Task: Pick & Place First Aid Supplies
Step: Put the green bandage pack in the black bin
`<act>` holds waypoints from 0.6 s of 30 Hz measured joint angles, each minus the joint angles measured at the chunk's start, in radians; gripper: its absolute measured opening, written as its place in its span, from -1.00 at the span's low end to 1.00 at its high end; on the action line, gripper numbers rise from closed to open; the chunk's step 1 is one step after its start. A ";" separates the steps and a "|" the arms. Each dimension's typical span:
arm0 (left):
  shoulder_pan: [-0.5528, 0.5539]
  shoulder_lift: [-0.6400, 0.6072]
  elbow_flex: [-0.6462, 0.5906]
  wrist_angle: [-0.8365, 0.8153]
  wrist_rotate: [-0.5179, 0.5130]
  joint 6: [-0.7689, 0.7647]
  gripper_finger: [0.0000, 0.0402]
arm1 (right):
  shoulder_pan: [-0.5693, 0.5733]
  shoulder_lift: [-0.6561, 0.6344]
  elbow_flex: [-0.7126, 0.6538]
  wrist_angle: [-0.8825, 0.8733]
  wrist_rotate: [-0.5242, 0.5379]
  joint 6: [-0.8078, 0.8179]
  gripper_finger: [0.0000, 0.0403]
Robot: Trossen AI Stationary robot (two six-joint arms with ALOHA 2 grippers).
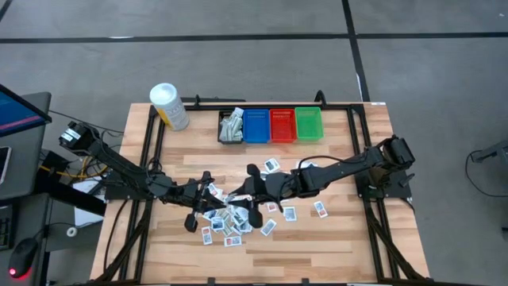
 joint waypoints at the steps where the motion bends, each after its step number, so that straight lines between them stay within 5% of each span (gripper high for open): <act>1: 0.000 0.000 0.000 0.000 0.001 0.000 -0.97 | 0.000 0.000 0.000 0.007 -0.015 0.000 -0.57; 11: -0.001 -0.001 0.000 0.000 0.003 0.000 -0.97 | 0.000 0.000 0.000 0.054 -0.073 -0.010 -0.97; 18: -0.001 -0.001 0.000 -0.002 0.004 0.000 -0.97 | 0.005 0.000 0.000 0.057 -0.075 -0.002 -0.92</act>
